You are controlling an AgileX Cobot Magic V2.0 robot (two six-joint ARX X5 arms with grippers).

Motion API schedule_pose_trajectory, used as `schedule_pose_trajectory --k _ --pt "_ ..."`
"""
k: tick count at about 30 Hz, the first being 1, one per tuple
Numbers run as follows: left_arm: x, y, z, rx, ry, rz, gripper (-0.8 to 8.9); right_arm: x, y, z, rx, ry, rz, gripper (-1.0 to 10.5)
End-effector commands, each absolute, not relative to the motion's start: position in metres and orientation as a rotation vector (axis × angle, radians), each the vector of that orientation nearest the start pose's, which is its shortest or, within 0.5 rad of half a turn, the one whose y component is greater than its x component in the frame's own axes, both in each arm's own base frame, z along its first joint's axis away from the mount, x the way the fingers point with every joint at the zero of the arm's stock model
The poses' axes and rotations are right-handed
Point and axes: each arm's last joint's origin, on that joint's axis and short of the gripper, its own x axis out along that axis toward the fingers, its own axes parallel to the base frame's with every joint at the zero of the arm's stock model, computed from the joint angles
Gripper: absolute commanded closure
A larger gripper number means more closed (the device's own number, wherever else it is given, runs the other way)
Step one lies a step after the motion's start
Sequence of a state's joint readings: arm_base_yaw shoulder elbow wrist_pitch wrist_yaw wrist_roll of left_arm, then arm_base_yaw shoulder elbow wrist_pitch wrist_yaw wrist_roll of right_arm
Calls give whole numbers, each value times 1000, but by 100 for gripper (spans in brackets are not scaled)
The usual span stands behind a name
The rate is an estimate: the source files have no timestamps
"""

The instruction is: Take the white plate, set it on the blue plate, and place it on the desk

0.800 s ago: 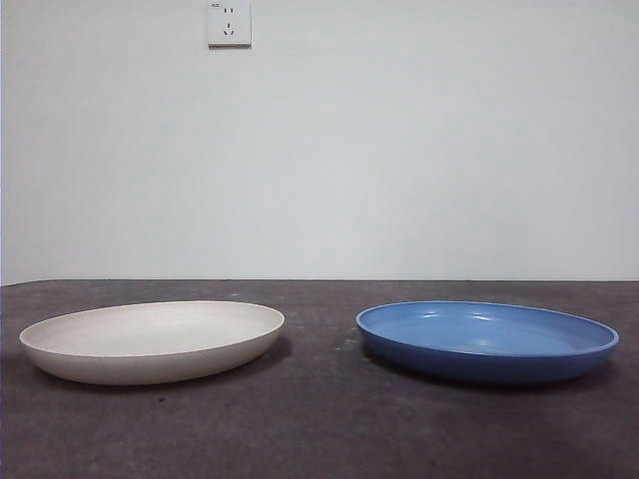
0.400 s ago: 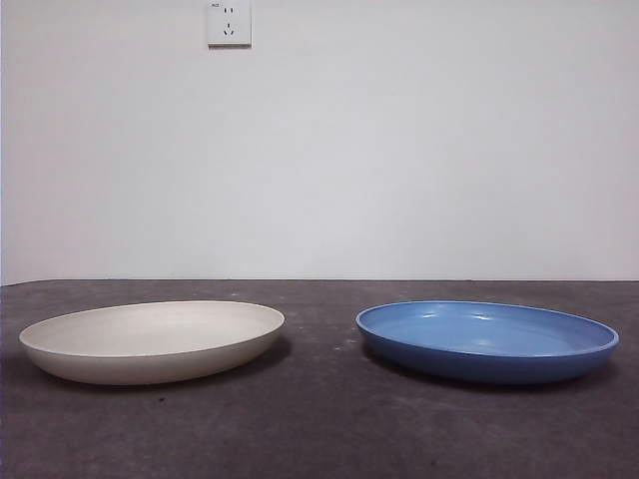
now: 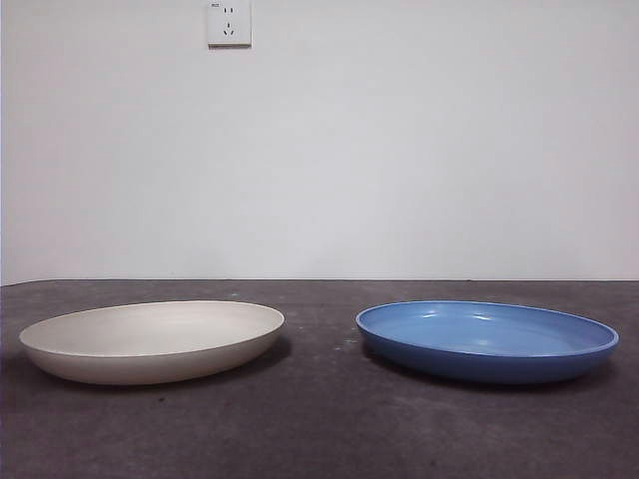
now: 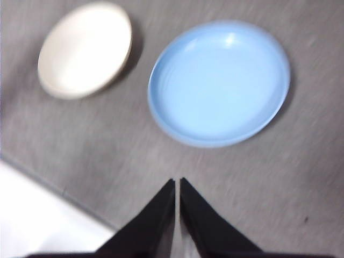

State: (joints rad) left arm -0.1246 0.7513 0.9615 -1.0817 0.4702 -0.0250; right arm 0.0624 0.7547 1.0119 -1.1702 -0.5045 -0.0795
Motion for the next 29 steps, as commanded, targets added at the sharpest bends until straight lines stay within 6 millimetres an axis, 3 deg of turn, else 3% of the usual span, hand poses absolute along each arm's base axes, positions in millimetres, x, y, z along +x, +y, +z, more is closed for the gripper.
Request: schedule_pose_trajectory --k 1,4,6,10,12,21,29 --pt "112 -28 329 -149 848 -567 804 105 23 335 87 870 605 939" --pt "112 -28 329 -149 848 -567 786 105 25 335 80 862 618 939" --pt "112 -28 329 -151 849 -566 707 106 25 336 82 860 617 909" --pt "112 -28 329 -155 848 -564 453 106 25 336 94 861 611 570" --pt "112 -28 329 -155 845 -564 371 106 25 336 104 859 607 492" --pt "122 -30 331 -185 811 -549 367 106 25 336 105 858 606 493" --pt "161 -33 324 -188 813 -465 377 106 25 336 110 860 603 493"
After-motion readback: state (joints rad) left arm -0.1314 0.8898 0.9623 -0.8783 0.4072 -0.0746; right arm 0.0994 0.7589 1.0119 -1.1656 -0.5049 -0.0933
